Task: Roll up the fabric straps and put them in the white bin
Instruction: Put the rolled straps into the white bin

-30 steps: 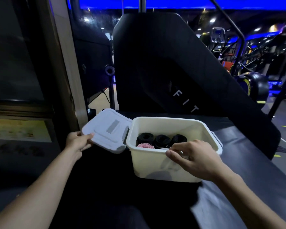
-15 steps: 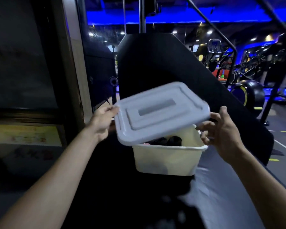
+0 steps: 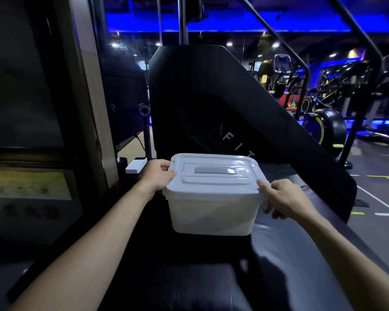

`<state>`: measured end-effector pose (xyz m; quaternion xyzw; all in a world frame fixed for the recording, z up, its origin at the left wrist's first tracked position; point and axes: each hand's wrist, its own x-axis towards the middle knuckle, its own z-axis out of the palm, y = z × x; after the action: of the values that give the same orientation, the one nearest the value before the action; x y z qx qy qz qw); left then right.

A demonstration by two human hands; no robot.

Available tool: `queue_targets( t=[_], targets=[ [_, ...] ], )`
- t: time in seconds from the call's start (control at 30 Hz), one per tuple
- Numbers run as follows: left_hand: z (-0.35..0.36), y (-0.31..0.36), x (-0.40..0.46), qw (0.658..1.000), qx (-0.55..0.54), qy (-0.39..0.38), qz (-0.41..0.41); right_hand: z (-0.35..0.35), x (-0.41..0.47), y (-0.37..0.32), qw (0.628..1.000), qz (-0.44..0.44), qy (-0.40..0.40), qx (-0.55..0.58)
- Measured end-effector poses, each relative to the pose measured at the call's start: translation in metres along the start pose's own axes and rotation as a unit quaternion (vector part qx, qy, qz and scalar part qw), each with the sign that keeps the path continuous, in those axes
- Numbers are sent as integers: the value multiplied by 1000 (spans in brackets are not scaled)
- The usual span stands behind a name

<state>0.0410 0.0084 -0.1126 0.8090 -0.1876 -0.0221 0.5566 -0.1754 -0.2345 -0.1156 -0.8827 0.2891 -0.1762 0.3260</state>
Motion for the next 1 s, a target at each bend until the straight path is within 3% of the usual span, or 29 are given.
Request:
queue_targets(
  t=[0.13, 0.23, 0.53, 0.83, 1.0],
  targets=[
    [-1, -15, 13, 991, 134, -8, 5, 2, 13, -1, 995, 12, 1, -97],
    [-1, -20, 13, 991, 131, -14, 9, 1, 26, -6, 995, 26, -6, -100],
    [-5, -36, 10, 977, 195, -36, 75, 14, 29, 8, 983, -39, 39, -173],
    [-4, -36, 9, 988, 134, -51, 48, 6, 35, 15, 990, -42, 8, -131],
    [-1, -39, 3, 995, 62, -14, -75, 14, 37, 18, 999, 23, -48, 10]
  ],
)
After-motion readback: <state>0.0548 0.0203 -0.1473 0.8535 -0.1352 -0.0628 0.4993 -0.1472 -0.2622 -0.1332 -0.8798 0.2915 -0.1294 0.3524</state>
